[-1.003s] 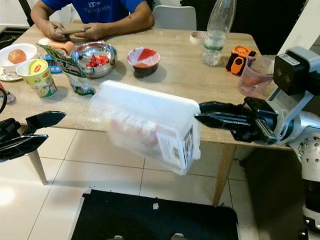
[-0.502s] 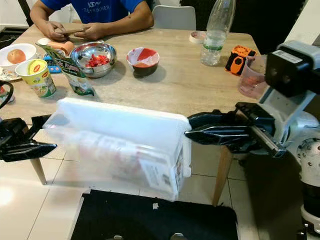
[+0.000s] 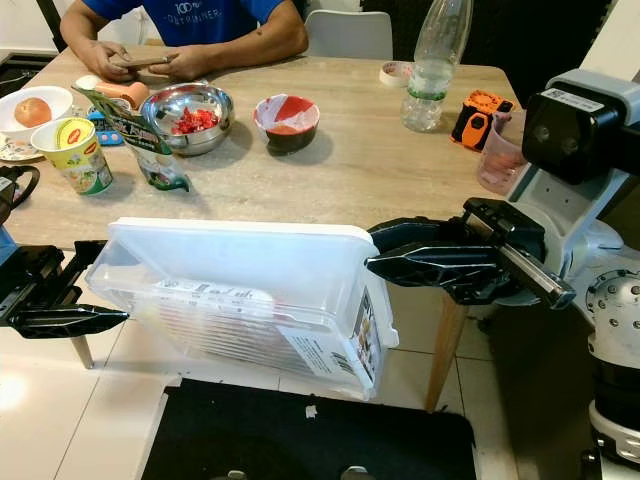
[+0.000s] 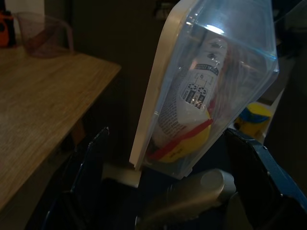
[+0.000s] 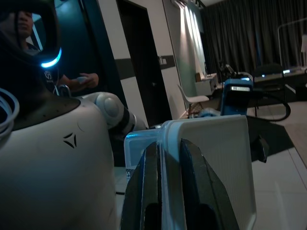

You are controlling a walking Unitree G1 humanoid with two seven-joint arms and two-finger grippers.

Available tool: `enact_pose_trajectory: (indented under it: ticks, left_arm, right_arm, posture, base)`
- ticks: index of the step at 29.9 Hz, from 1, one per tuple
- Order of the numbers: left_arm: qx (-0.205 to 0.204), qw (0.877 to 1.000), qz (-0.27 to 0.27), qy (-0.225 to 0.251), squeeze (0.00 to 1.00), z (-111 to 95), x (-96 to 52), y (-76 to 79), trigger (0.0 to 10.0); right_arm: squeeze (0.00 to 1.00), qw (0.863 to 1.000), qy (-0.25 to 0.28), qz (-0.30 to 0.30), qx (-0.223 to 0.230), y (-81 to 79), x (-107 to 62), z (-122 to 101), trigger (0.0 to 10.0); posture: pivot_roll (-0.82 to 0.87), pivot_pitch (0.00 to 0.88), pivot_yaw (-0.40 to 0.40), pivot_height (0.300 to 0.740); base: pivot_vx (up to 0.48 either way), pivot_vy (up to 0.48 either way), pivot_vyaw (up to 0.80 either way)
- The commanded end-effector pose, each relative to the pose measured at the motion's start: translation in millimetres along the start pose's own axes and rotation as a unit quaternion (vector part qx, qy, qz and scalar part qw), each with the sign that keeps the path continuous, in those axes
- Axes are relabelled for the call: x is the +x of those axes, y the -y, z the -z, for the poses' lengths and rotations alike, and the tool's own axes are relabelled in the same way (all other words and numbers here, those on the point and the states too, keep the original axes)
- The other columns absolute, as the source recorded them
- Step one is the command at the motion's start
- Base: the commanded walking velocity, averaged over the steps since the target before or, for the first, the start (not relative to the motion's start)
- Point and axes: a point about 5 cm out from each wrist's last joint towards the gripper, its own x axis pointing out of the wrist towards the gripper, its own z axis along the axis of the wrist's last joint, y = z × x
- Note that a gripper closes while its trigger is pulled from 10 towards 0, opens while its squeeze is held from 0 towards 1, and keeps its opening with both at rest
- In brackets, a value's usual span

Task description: Restocking fridge

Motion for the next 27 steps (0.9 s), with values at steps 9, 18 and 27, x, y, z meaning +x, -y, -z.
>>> enact_pose_trajectory:
  ticks: [9, 18, 27]
  left_arm:
    - [0.027, 0.999, 0.038, 0.005, 0.0, -12.7, 7.0, 8.5, 10.0]
    - [0.023, 0.999, 0.039, 0.02, 0.0, -16.7, 2.0, 13.5, 10.0]
    - [0.025, 0.999, 0.039, 0.027, 0.0, -21.2, -1.0, 15.4, 10.0]
  right_arm:
    - [0.0, 1.0, -0.016, -0.001, 0.003, -2.1, 6.9, -0.1, 0.0]
    - [0.0, 1.0, -0.024, 0.017, 0.0, -4.0, -2.1, -6.1, 0.0]
    - [0.0, 0.999, -0.034, 0.032, -0.004, -5.5, -10.1, -11.7, 0.0]
  posture:
    - [-0.02, 0.131, -0.003, 0.74]
    - [-0.01, 0.132, -0.007, 0.74]
    - [-0.01, 0.133, -0.008, 0.74]
  base:
    - [0.0, 0.0, 0.0]
    - [0.0, 0.0, 0.0]
    - [0.0, 0.0, 0.0]
